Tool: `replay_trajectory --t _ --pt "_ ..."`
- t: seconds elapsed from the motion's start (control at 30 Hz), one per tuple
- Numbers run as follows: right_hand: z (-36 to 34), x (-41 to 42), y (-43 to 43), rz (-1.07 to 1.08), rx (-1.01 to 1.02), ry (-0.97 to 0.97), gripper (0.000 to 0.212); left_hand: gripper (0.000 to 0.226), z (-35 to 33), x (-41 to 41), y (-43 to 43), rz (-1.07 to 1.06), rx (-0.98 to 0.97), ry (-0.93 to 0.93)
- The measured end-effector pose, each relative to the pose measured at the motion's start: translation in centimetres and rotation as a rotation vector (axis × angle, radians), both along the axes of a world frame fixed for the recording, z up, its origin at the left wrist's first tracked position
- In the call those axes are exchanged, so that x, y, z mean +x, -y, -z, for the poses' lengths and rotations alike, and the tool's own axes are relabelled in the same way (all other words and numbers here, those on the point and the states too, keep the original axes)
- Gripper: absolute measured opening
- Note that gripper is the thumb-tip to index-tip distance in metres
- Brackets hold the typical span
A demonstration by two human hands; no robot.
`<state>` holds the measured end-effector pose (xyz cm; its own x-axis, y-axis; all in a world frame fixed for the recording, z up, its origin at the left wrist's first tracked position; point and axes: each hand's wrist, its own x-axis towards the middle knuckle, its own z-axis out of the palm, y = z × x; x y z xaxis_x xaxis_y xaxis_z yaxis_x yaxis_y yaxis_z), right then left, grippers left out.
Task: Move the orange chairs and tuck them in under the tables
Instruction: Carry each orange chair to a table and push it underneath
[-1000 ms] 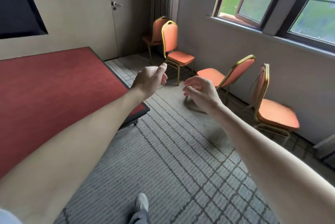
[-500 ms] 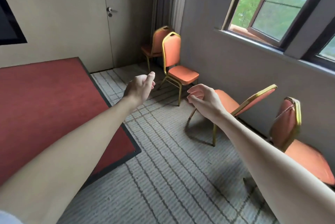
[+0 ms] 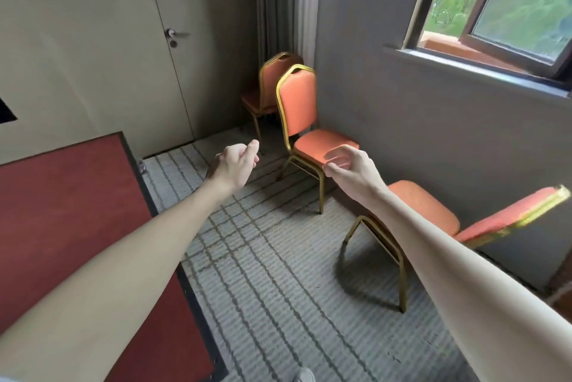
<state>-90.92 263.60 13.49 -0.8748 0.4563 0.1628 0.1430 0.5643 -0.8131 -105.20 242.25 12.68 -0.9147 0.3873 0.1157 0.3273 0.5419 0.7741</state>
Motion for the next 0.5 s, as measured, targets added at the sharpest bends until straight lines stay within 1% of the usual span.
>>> replay_trajectory --t 0.13,0.23,0.4,0.47,0.5 --pt "-1.5 -8.4 -6.2 -0.021 -0.021 0.019 0.018 0.050 -1.2 -7.4 -5.9 -0.031 0.047 0.009" --pt "-1.6 -14.5 -9.5 -0.066 0.009 0.029 0.018 0.051 -1.2 -13.3 -9.2 -0.044 0.051 0.008" --pt "0.1 -26.0 -14.8 -0.120 0.070 0.057 0.023 0.051 0.7 -24.8 -14.2 -0.086 0.069 0.021" --pt "1.0 -32.0 -17.4 -0.131 0.088 0.075 0.023 0.051 2.1 -30.9 -16.5 -0.097 0.077 0.035" --pt "1.2 -33.6 -18.1 -0.139 0.090 0.078 0.022 0.051 2.6 -32.7 -16.9 -0.099 0.078 0.045"
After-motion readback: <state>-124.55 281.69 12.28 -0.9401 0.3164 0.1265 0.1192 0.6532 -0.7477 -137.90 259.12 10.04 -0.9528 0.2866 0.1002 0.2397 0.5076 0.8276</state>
